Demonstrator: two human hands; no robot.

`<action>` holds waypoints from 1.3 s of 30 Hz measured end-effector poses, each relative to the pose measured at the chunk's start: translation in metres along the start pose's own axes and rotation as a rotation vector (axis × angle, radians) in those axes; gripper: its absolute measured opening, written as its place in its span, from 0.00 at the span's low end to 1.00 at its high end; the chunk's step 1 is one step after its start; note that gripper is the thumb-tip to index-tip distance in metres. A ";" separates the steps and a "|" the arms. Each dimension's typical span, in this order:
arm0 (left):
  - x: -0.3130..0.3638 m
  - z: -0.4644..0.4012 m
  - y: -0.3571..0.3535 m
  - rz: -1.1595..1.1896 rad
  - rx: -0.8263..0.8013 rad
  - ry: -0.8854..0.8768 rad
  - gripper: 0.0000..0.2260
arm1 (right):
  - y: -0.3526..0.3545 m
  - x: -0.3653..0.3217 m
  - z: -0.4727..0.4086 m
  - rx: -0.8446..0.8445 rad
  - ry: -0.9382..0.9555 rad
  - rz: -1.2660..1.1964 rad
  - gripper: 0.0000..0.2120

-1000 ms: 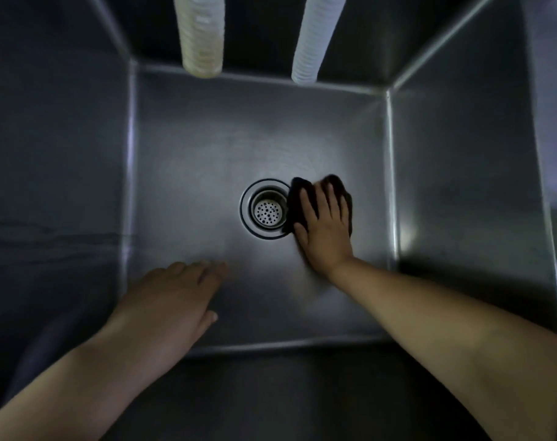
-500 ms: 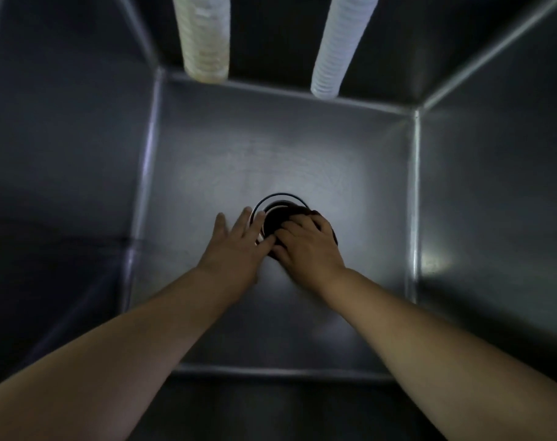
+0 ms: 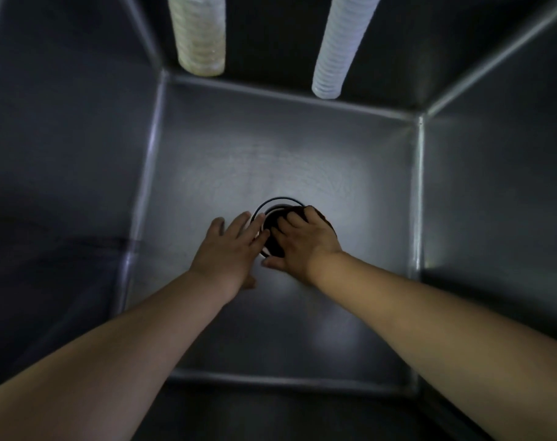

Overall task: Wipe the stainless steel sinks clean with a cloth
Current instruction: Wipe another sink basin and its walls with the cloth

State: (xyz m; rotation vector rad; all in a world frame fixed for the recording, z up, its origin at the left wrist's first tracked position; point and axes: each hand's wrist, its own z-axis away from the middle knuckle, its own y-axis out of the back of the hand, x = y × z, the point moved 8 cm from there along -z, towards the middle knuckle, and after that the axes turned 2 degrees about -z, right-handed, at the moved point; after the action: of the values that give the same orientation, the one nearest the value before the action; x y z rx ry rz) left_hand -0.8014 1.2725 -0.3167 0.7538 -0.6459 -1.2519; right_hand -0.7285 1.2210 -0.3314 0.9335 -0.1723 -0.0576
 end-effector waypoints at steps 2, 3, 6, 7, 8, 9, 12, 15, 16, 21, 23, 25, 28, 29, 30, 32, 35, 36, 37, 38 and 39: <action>0.000 0.000 -0.001 0.009 -0.005 0.008 0.41 | 0.001 -0.002 0.001 -0.001 -0.003 0.091 0.40; -0.001 0.000 -0.001 0.012 0.000 0.012 0.41 | 0.003 -0.001 0.001 0.008 0.000 0.119 0.40; -0.001 0.001 -0.001 0.011 0.024 0.008 0.41 | 0.006 -0.002 -0.003 -0.001 -0.001 0.099 0.43; 0.000 0.001 -0.001 0.008 0.038 0.006 0.41 | 0.006 -0.003 -0.003 -0.007 -0.009 0.082 0.43; 0.000 0.001 -0.001 0.004 0.057 0.009 0.41 | 0.006 -0.005 -0.004 -0.003 -0.017 0.077 0.44; -0.001 0.001 -0.002 0.000 0.073 0.013 0.41 | 0.007 -0.006 -0.004 0.005 -0.025 0.081 0.44; -0.001 0.000 -0.004 0.002 0.087 0.009 0.42 | 0.011 -0.011 -0.003 0.035 -0.013 0.142 0.41; -0.002 0.000 -0.006 0.014 0.094 0.001 0.42 | 0.013 -0.014 -0.006 0.049 0.001 0.152 0.38; -0.002 0.000 -0.007 0.014 0.095 -0.001 0.41 | 0.014 -0.014 -0.007 0.049 -0.002 0.142 0.38; -0.004 0.000 -0.011 0.022 0.080 0.004 0.42 | 0.013 -0.008 -0.007 0.077 0.030 0.070 0.31; -0.005 -0.001 -0.012 0.025 0.075 0.004 0.42 | 0.009 0.003 -0.006 0.077 0.005 -0.092 0.29; -0.005 -0.002 -0.013 0.029 0.077 0.004 0.41 | 0.007 0.011 -0.004 0.096 -0.033 -0.254 0.27; -0.005 -0.002 -0.014 0.040 0.095 0.013 0.42 | 0.007 0.015 0.003 0.194 -0.111 -0.394 0.23; -0.005 -0.001 -0.013 0.037 0.100 0.015 0.42 | 0.006 0.013 0.006 0.208 -0.132 -0.417 0.22; -0.004 -0.001 -0.014 0.033 0.107 0.016 0.42 | 0.004 0.009 0.008 0.210 -0.142 -0.434 0.21; -0.004 0.000 -0.014 0.037 0.120 0.021 0.42 | 0.002 0.004 0.008 0.184 -0.146 -0.462 0.20; -0.005 -0.001 -0.013 0.039 0.100 0.019 0.41 | 0.001 0.006 0.005 0.131 -0.120 -0.505 0.20; -0.004 -0.001 -0.013 0.038 0.088 0.021 0.41 | 0.002 0.006 0.004 0.117 -0.102 -0.522 0.20; -0.004 -0.001 -0.013 0.034 0.079 0.022 0.41 | 0.005 0.007 0.005 0.115 -0.082 -0.533 0.20; -0.004 -0.001 -0.012 0.027 0.073 0.022 0.41 | 0.007 0.009 0.006 0.122 -0.065 -0.536 0.20; -0.004 -0.001 -0.012 0.024 0.068 0.020 0.41 | 0.010 0.011 0.007 0.132 -0.053 -0.532 0.21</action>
State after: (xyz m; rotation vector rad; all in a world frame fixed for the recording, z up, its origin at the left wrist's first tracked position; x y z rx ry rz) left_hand -0.8083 1.2748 -0.3269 0.8115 -0.6821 -1.2046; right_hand -0.7192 1.2200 -0.3181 1.0907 0.0283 -0.5678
